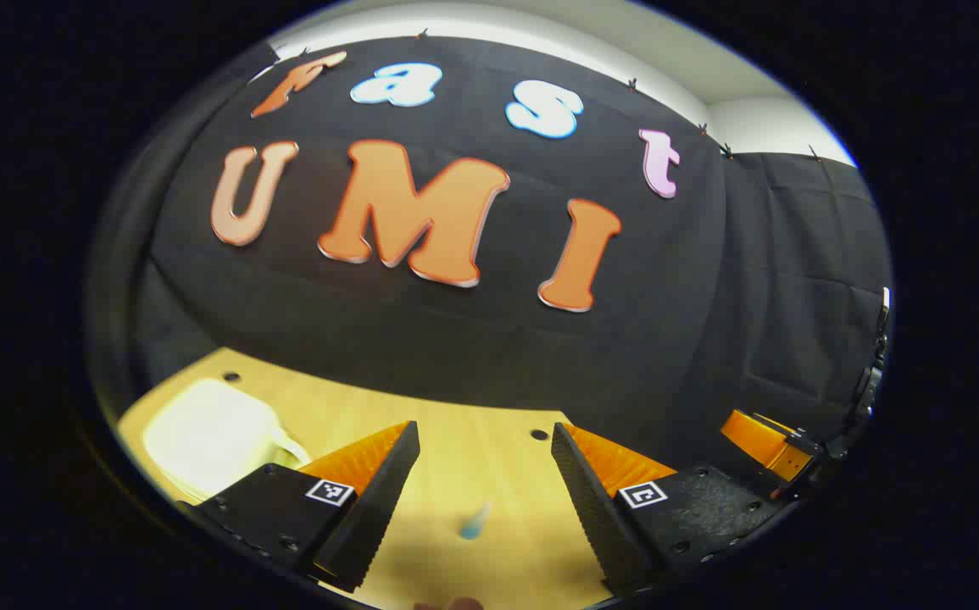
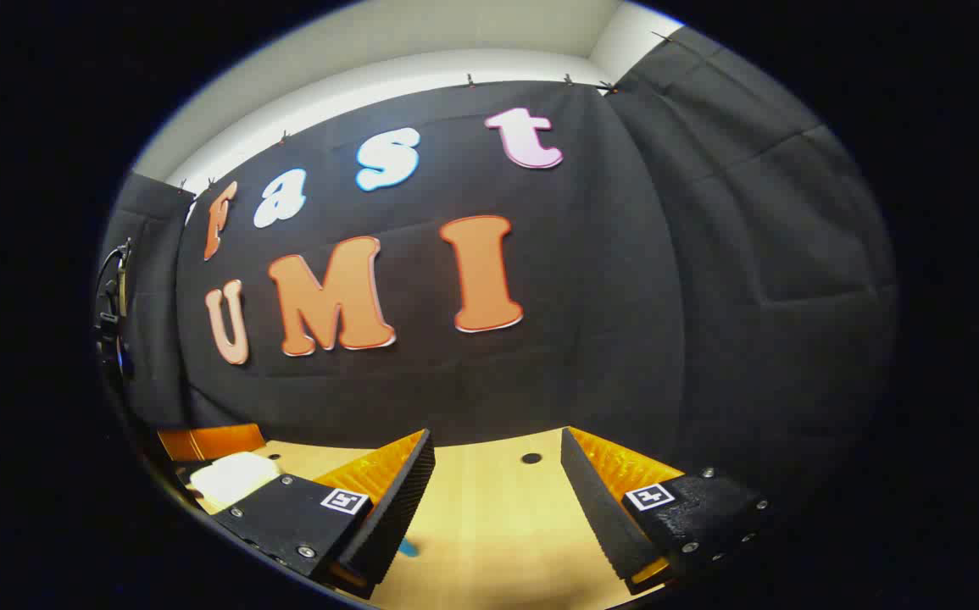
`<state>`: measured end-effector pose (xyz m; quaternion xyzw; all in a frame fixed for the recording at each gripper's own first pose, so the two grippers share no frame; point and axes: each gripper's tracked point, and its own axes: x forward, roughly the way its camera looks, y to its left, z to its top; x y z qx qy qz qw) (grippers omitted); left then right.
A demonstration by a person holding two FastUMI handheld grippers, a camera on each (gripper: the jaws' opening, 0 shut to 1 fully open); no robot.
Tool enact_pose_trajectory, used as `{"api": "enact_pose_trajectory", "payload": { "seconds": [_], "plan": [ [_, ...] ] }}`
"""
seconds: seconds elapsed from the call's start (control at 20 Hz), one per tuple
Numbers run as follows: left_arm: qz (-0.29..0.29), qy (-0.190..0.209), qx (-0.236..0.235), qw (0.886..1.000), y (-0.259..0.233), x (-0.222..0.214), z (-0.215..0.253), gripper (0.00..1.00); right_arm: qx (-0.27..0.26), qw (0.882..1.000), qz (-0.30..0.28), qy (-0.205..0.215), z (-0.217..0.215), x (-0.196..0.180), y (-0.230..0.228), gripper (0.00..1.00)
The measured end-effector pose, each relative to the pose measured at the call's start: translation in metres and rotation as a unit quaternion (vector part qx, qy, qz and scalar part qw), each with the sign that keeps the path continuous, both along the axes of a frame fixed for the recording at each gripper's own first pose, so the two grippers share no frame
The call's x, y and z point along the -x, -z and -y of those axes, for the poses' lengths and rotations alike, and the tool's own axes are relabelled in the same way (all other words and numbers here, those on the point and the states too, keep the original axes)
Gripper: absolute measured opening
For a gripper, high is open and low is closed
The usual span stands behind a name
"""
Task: First open the suitcase, pack the skin care products into it, and then close the suitcase.
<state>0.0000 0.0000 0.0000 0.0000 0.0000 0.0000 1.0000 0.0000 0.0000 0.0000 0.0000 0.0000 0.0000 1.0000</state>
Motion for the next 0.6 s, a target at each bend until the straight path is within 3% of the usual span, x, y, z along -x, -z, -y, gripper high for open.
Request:
{"api": "enact_pose_trajectory", "payload": {
  "seconds": [0.15, 0.35, 0.6],
  "plan": [
    [0.053, -0.026, 0.009, 0.998, -0.061, 0.048, -0.071, 0.97, -0.005, 1.000, 0.004, -0.020, -0.067, 0.018, -0.016, 0.94],
    [0.080, -0.027, 0.032, 0.996, -0.092, 0.097, -0.109, 0.97, 0.004, 0.998, 0.021, -0.061, -0.138, 0.029, -0.030, 0.95],
    [0.075, -0.065, -0.028, 0.995, -0.102, 0.107, -0.120, 0.97, 0.018, 0.995, -0.008, -0.097, -0.169, 0.030, -0.016, 0.95]
  ]
}}
